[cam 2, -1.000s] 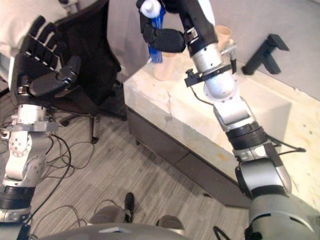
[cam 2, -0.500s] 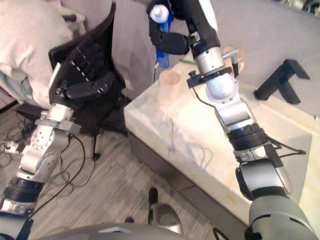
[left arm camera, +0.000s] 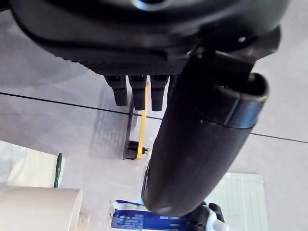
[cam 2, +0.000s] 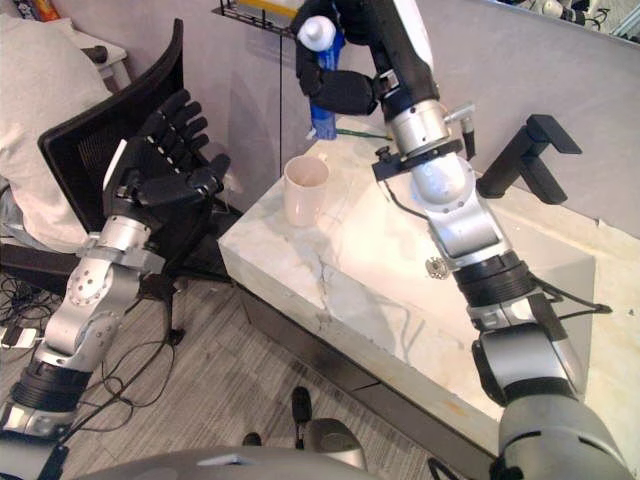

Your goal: Organize the bathroom.

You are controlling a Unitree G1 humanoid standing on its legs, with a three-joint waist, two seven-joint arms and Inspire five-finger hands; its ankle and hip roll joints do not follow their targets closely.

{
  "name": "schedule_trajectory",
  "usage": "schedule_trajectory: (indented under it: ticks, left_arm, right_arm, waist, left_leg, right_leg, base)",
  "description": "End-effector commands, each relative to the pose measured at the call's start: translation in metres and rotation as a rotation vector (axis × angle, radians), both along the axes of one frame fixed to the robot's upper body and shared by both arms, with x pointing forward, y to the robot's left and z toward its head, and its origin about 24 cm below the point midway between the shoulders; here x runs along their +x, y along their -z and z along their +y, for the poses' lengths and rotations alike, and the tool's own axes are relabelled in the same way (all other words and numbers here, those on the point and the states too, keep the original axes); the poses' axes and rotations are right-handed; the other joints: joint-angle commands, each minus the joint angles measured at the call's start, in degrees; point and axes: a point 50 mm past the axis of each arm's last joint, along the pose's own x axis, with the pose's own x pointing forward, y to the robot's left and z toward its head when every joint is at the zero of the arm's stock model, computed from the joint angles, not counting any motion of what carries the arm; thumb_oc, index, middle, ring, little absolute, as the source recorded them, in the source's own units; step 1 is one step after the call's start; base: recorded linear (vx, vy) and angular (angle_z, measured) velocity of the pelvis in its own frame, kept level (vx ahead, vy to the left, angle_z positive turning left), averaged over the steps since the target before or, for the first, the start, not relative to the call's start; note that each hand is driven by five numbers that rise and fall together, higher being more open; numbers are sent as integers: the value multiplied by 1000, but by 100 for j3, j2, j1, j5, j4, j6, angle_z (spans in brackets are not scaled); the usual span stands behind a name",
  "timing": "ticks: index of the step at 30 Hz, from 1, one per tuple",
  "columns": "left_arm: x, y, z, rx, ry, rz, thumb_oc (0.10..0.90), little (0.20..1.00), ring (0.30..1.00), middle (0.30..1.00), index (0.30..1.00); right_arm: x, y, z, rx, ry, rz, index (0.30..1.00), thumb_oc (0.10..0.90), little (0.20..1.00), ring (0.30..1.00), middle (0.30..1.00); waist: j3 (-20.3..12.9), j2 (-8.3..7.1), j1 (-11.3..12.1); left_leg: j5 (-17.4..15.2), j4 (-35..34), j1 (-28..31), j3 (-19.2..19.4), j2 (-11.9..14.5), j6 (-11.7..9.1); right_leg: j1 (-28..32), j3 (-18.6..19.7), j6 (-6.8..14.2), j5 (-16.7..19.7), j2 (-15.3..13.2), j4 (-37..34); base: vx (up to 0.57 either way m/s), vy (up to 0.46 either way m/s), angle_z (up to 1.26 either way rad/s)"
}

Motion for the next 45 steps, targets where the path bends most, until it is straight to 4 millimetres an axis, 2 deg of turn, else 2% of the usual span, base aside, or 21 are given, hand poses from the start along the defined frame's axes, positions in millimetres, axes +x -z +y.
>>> schedule_trajectory:
  ticks: [1,7,14,21,25,32,36,45]
  left_arm:
    - [-10,-33,-1,6,40,-189,800,900,900,900,900]
    - [-8,-32,-4,-7,40,-186,800,900,900,900,900]
    - [-8,-29,-5,1,30,-180,800,900,900,900,900]
    - [-5,-6,9,6,-82,-61,800,900,900,900,900]
    - [-8,15,21,-21,-131,33,800,900,900,900,900]
    - [-18,49,29,8,-134,187,800,900,900,900,900]
    - [-22,57,32,8,-128,224,800,900,900,900,900]
    - [-23,60,33,18,-113,242,800,900,900,900,900]
  right_arm:
    - [-24,-55,-2,105,-63,-265,300,400,300,300,300]
    - [-30,-54,7,115,-129,-248,300,400,300,300,300]
    - [-26,-43,18,124,-155,-206,300,400,300,300,300]
    - [-13,-25,24,144,-148,-118,300,400,300,300,300]
    - [-7,-19,16,148,-110,-101,300,400,300,300,300]
    - [-4,-18,3,124,-48,-110,300,400,300,300,300]
    - [-3,-18,-6,115,-25,-102,300,400,300,300,300]
    - [-4,-12,-14,119,-3,-90,300,400,300,300,300]
  waist:
    - [-828,7,51]
    - [-851,-6,9]
    - [-839,-8,63]
    - [-843,-13,187]
    - [-819,-30,256]
    - [-801,-33,312]
    - [-818,-28,311]
    - [-798,-10,257]
  left_leg:
    - [61,26,-300,-150,-39,-216]
    - [32,95,-357,-110,-49,-220]
    - [19,122,-379,-56,-42,-217]
    - [63,97,-412,-42,-18,-248]
    - [76,123,-466,-48,-2,-278]
    - [62,193,-515,-94,-7,-298]
    - [41,235,-532,-102,-14,-307]
    - [38,268,-560,-139,-14,-306]
  right_leg:
    - [121,-142,781,-1101,111,485]
    - [148,-76,770,-1127,136,461]
    - [189,-85,751,-1139,128,409]
    - [266,-120,713,-1092,115,238]
    - [289,-158,691,-1102,97,211]
    - [325,-144,664,-1104,103,188]
    - [334,-102,664,-1125,113,203]
    - [335,-26,655,-1134,126,217]
  base:
    - [-35,7,-5]
    - [-38,8,-1]
    - [-8,-4,-2]
    - [26,-33,2]
    - [13,-26,1]
    - [38,-32,2]
    - [71,-35,1]
    - [37,-28,-1]
